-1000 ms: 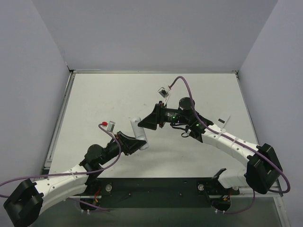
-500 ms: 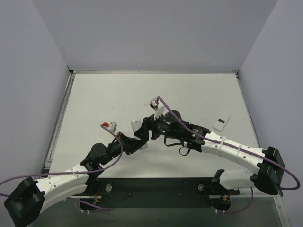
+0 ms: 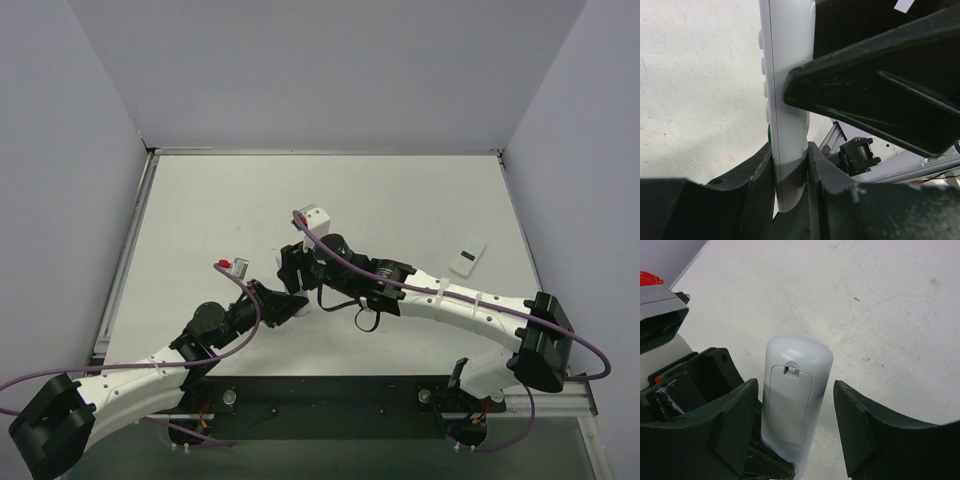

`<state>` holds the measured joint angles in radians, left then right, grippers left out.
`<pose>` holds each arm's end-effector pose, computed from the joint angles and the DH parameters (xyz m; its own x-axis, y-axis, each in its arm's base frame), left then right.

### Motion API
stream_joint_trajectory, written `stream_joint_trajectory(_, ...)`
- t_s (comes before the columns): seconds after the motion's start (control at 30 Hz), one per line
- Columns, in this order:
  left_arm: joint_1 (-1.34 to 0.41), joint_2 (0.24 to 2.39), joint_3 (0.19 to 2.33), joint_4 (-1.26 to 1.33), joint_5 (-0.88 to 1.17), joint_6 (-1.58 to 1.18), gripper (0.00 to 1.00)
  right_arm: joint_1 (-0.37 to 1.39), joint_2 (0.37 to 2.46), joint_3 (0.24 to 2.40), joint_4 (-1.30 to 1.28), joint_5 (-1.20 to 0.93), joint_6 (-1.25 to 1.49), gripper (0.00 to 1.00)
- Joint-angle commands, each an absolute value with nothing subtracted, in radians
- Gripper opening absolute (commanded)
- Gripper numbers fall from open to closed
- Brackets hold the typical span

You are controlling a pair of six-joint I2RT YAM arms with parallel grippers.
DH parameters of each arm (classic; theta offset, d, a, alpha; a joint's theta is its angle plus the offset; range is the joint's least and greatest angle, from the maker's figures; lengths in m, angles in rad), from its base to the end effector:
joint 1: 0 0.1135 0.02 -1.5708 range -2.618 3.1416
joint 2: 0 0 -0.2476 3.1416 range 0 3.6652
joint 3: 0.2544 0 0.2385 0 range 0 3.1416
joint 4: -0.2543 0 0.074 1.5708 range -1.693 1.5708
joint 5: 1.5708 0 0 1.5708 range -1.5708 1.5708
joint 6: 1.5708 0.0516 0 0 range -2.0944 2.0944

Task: Load the batteries into the remote control
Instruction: Place the remote control at the center of the board.

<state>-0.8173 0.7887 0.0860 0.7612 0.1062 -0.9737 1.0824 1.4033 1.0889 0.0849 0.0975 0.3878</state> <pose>0.1229 -0.1390 0.1931 -0.6371 -0.5228 -0.5664 0.4816 0.3038 -0.8221 0.1634 0.2969 0.3148 -0.4143 0.0224 -0.9099 -0.7321 0.5857 0.3478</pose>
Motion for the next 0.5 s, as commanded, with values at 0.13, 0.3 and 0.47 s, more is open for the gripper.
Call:
stream_joint_trajectory(0.13, -0.824, 0.784, 0.104, 0.788, 0.092, -0.945, 0.0, 1.104, 1.462, 1.157, 0.046, 0.175, 0.377, 0.42)
stream_joint_trajectory(0.3, -0.824, 0.772, 0.095, 0.74, 0.057, -0.948, 0.02, 1.098, 1.45, 1.169, 0.005, 0.19, 0.367, 0.15)
stream_joint_trajectory(0.47, -0.822, 0.73, 0.095, 0.661, 0.026, -0.933, 0.41, 1.057, 1.414, 1.166, -0.072, 0.196, 0.351, 0.0)
